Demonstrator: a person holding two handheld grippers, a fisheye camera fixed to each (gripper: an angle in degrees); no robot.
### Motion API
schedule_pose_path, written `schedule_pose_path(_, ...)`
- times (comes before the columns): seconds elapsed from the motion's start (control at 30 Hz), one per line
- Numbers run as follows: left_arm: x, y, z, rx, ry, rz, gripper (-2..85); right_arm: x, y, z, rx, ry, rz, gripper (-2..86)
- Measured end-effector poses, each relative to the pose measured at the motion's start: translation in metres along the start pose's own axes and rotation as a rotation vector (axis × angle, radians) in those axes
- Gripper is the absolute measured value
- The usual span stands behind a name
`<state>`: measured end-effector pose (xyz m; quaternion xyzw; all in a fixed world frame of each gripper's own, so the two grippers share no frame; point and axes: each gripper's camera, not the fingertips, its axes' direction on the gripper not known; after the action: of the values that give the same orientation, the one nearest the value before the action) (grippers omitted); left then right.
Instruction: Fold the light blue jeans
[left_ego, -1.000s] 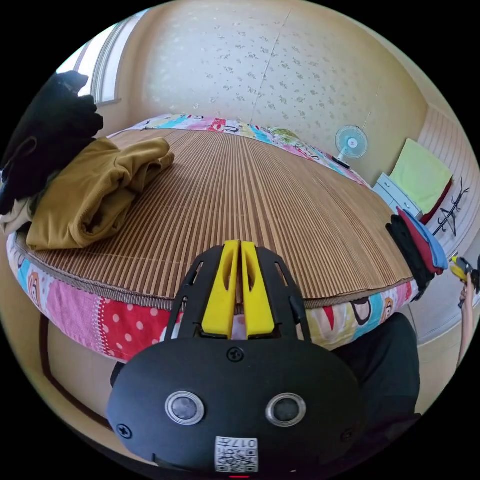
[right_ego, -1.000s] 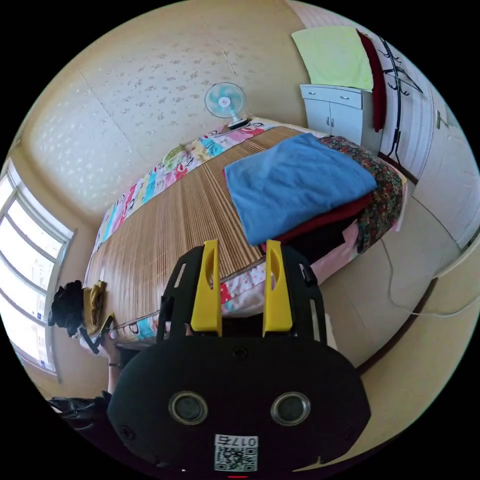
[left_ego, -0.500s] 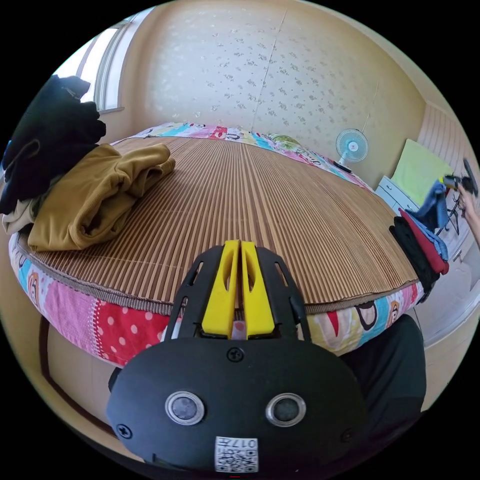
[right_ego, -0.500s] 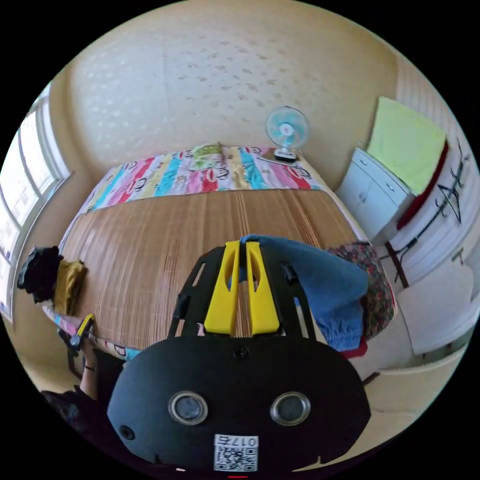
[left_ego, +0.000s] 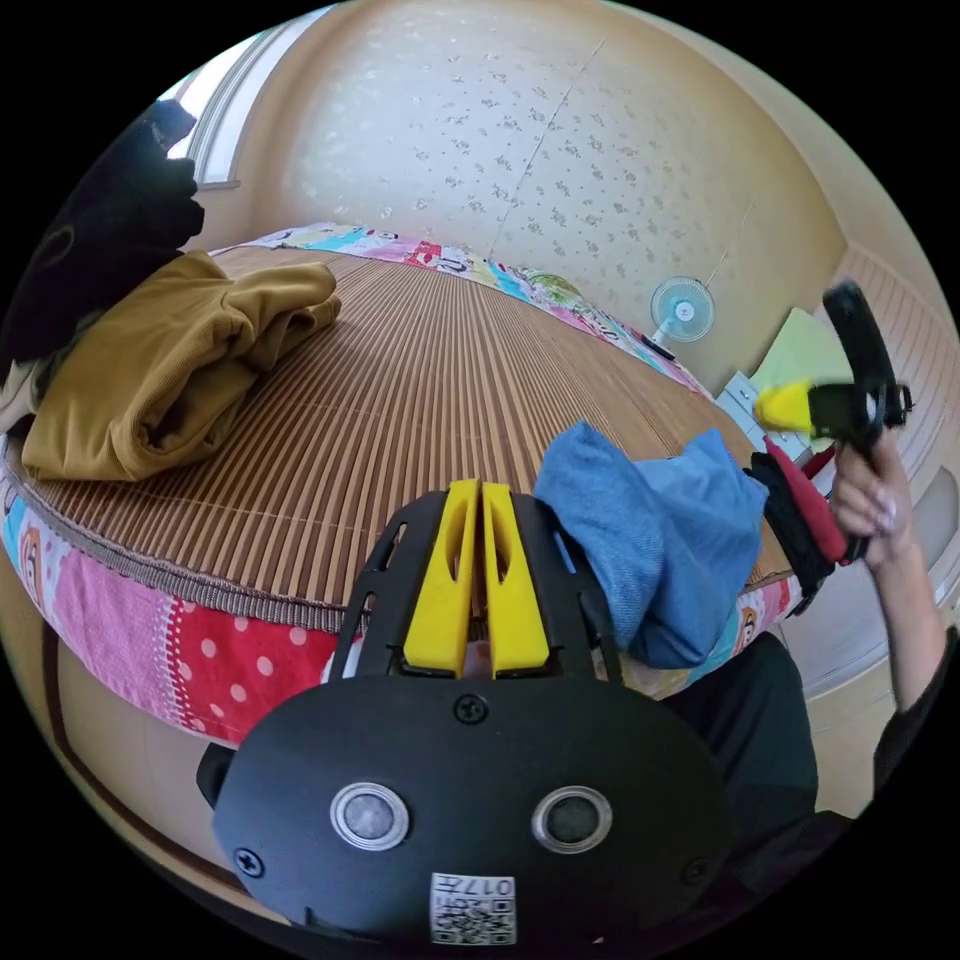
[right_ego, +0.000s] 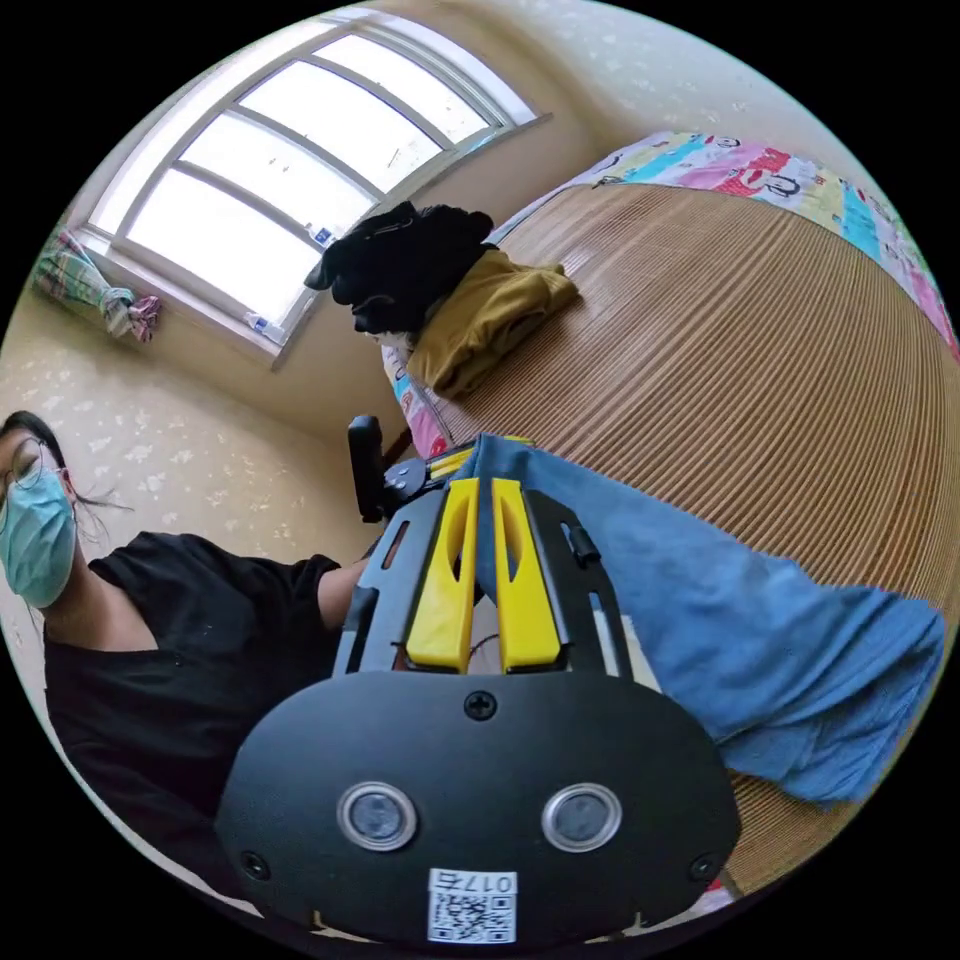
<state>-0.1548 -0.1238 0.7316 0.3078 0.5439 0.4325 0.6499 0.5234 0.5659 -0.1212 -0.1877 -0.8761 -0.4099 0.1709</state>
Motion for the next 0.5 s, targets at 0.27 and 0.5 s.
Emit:
schedule_pose_path(0.27, 0.009, 0.019, 0.02, 0.013, 0.06, -0.052, -1.0, 0.039, 0.171, -0.087, 0.446, 0.304, 0.588, 10.1)
schedule_pose_path(0.5, 0.037, 0.044, 0.033, 0.027, 0.031, -0.042, -1.0, 0.117, 0.299, -0.113, 0.891, 0.102, 1.017, 12.1)
